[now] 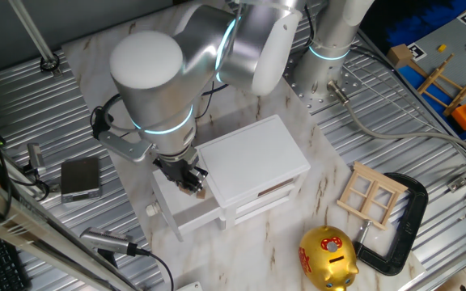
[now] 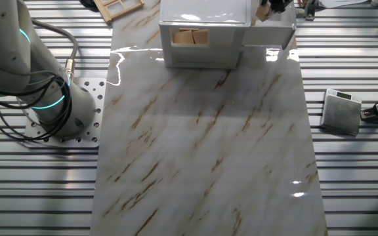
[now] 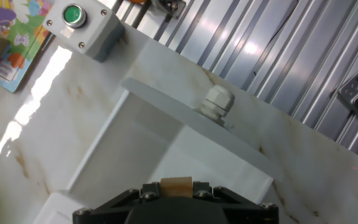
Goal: Put things in the drawer
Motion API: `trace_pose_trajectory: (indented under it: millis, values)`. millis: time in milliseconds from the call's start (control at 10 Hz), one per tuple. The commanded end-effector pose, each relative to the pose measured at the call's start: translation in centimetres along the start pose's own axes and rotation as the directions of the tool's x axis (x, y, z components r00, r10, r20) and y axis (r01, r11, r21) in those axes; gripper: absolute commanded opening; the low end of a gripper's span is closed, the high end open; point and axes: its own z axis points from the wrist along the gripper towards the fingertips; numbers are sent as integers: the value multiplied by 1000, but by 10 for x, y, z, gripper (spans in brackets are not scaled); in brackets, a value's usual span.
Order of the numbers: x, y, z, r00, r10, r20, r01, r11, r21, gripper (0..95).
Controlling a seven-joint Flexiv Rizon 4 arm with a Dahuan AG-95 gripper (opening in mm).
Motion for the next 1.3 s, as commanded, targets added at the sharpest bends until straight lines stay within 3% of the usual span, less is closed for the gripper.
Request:
trace_pose_trajectory:
  millis: [100, 1300]
  values:
    - [1, -1, 1, 1000, 0, 9, 0, 1000, 0, 0]
    - [-1, -5, 16, 1000, -12, 13, 12, 1000, 6, 0]
